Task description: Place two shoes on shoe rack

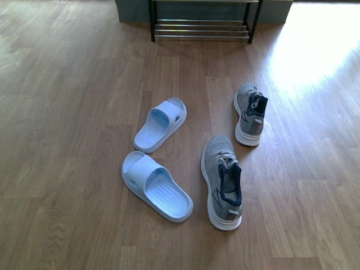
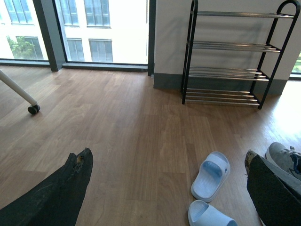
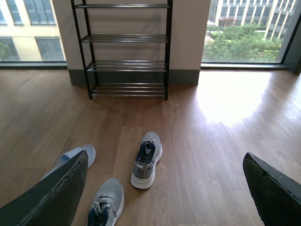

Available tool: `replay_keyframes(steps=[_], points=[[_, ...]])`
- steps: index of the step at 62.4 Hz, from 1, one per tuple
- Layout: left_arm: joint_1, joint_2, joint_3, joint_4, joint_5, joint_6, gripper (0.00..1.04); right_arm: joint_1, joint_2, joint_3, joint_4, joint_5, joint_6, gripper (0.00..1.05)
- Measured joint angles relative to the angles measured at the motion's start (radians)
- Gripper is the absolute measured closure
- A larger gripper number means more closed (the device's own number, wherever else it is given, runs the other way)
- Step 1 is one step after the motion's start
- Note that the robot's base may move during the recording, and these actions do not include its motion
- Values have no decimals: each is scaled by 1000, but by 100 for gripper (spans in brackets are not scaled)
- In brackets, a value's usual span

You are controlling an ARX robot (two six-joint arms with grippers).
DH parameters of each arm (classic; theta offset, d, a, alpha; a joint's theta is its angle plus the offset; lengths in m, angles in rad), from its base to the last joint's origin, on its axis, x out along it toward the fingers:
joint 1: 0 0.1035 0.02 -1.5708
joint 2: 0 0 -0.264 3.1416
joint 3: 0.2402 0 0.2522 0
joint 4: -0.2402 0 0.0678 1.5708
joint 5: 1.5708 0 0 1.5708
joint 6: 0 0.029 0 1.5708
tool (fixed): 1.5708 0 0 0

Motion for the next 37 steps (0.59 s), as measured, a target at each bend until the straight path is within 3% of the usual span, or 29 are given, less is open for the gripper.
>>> replay_keyframes(steps=[37], points=[[0,0,0,0,0,0,9,0,0,0,0,0,0,9]])
